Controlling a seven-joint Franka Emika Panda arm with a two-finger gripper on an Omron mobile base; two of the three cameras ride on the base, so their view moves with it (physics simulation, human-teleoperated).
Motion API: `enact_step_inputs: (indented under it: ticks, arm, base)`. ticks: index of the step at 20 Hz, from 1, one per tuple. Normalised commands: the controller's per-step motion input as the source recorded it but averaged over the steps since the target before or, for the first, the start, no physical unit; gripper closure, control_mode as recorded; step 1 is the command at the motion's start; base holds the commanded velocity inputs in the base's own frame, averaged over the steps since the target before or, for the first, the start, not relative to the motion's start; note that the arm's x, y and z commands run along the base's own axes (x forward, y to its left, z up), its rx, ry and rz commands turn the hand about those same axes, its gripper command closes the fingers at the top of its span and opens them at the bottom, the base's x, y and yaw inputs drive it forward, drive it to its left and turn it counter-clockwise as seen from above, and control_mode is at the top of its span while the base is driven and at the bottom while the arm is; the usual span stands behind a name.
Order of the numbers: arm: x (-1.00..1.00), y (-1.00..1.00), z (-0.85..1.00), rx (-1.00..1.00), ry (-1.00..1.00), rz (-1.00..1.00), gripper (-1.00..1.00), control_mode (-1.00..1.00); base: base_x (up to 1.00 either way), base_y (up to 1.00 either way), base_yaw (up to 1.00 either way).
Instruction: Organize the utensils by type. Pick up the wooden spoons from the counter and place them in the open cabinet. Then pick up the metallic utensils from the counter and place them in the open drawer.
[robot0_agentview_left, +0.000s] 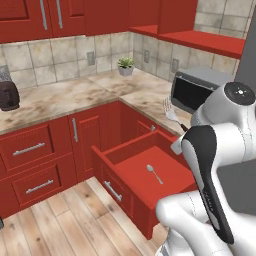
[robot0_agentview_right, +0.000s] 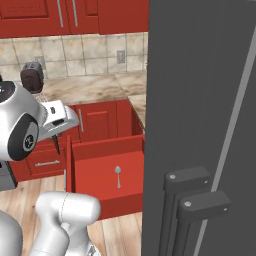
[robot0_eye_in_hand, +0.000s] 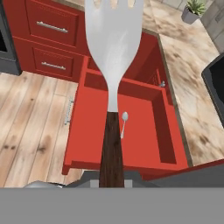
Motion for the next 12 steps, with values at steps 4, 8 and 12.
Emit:
enact_step_inputs:
  ticks: [4, 8, 12]
  arm:
    - [0.37, -0.01, -0.26, 0.0, 0.16, 0.0, 1.0, -1.0]
    - [0.68, 0.0, -0.51, 0.0, 0.2, 0.02, 1.0, -1.0]
    - [0.72, 0.0, -0.67, 0.0, 0.09, 0.0, 1.0, -1.0]
  base:
    - [0.08, 0.0, 0.0]
    - [0.0, 0.0, 0.0]
    - [0.0, 0.0, 0.0]
